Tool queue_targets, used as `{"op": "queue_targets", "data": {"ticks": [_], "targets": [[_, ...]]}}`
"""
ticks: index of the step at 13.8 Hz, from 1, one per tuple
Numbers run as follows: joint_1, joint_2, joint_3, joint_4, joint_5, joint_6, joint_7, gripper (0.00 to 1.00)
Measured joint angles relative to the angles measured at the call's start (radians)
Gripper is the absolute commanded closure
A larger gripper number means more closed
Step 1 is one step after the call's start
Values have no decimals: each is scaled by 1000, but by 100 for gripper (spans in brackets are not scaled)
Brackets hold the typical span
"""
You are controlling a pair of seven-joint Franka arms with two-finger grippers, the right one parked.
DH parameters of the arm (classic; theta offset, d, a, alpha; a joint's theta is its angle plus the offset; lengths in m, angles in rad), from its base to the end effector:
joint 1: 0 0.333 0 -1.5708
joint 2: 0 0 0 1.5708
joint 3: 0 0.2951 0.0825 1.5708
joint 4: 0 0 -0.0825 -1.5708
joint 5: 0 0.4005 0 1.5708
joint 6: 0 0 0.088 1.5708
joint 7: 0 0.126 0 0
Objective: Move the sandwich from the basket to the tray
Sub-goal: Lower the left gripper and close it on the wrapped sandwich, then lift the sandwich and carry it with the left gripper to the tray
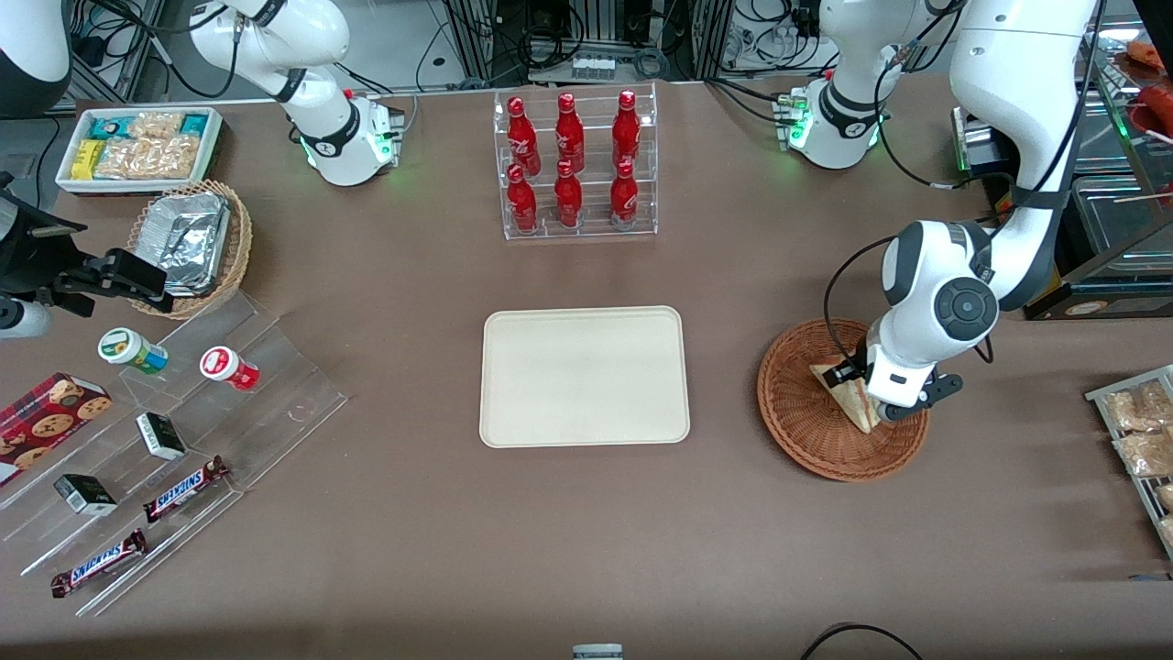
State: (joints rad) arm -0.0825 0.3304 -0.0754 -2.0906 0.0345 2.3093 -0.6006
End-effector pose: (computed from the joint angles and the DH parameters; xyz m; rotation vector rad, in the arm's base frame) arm 0.5665 -0.0898 0.2044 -3.0287 -0.6468 0.1594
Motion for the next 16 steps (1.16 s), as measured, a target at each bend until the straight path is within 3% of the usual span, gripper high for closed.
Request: {"op": "queue_targets", "data": {"ticks": [6, 12, 16], "targets": [[-1, -3, -2, 4, 43, -15, 18, 100], [-16, -41, -31, 147, 55, -251, 166, 100], [-80, -48, -67, 263, 55, -378, 179, 100]]}}
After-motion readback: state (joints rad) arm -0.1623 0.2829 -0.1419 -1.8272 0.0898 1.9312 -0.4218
